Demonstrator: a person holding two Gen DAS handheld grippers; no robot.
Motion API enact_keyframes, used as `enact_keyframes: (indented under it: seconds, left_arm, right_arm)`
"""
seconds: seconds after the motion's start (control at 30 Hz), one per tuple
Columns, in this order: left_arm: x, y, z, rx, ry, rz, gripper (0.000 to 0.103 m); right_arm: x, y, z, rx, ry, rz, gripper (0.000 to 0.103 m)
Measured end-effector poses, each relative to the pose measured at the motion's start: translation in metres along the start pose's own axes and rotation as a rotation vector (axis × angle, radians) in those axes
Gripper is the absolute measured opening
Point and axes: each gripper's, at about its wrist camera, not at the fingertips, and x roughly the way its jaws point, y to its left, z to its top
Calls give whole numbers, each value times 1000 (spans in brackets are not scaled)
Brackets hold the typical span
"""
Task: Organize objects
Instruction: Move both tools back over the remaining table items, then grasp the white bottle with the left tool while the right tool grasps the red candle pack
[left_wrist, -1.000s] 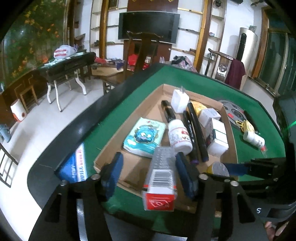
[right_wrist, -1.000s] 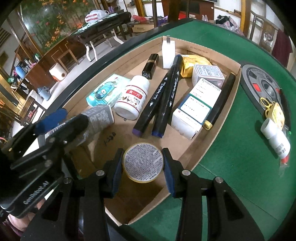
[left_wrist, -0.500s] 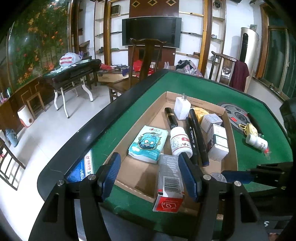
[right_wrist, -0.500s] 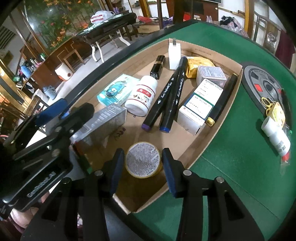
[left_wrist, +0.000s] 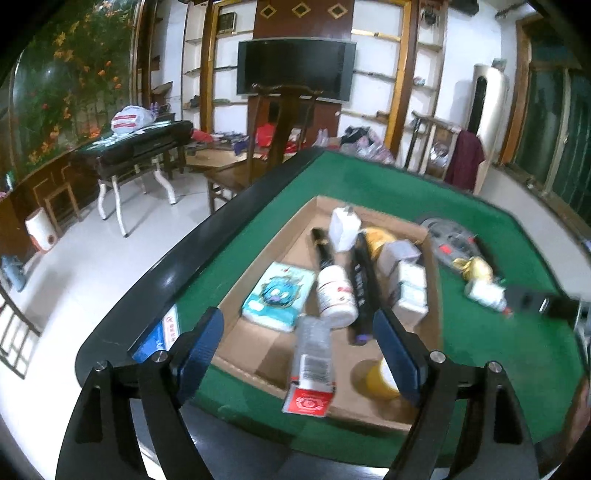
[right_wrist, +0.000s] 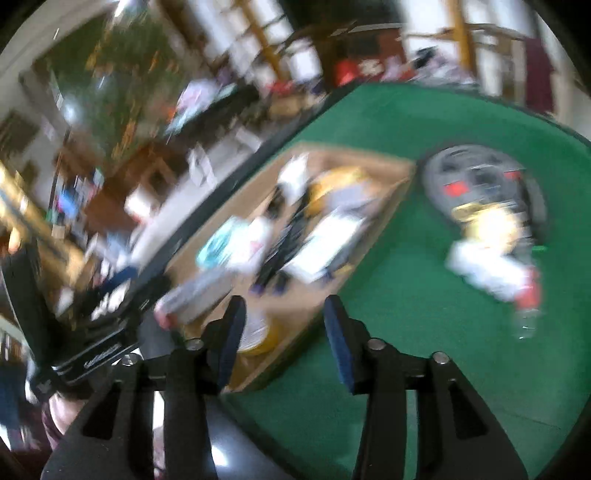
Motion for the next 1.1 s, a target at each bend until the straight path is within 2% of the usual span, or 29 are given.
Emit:
enact_keyframes:
  seconds: [0.03, 0.07, 0.13, 0.3, 0.47, 0.67, 0.7, 0.77, 0.87, 1.0, 1.03, 1.1]
  left_arm:
    - [-3, -1, 2, -8, -13, -24, 80]
    - [-5, -1, 3, -13, -19, -40, 81]
    - [-7, -6, 6, -25, -23, -94, 85]
    - [-4, -34, 8, -3, -2, -203, 86]
    - [5, -65, 6, 16, 62, -294, 86]
    - [2, -91, 0, 68, 79, -317, 86]
    - [2, -94, 0, 79, 78, -321, 86]
    - [0, -99, -2, 91, 81, -325, 86]
    - [3, -105, -4, 86, 106, -345, 86]
    - [4, -113, -10, 105, 128, -357, 86]
    - [5, -114, -11, 110, 134, -359, 86]
    - [8, -118, -14, 112, 151, -364, 86]
  right_arm:
    - [-16, -18, 3, 43, -45, -27, 66]
    - [-29, -34, 5, 81, -81, -58, 68]
    - [-52, -70, 6, 161, -131, -133, 69]
    - [-76, -136, -8, 300, -147, -236, 69]
    - [-60, -165, -11, 333, -91, -298, 69]
    - [-28, -172, -6, 258, -38, -402, 69]
    - [-25, -170, -2, 247, -47, -391, 69]
    - [-23, -162, 8, 233, -78, -315, 69]
    - [-7, -157, 22, 231, -60, -218, 69]
    - [24, -150, 27, 231, 60, -139, 71]
    - [31, -147, 24, 226, 99, -101, 71]
    - [36, -140, 13, 235, 159, 33, 71]
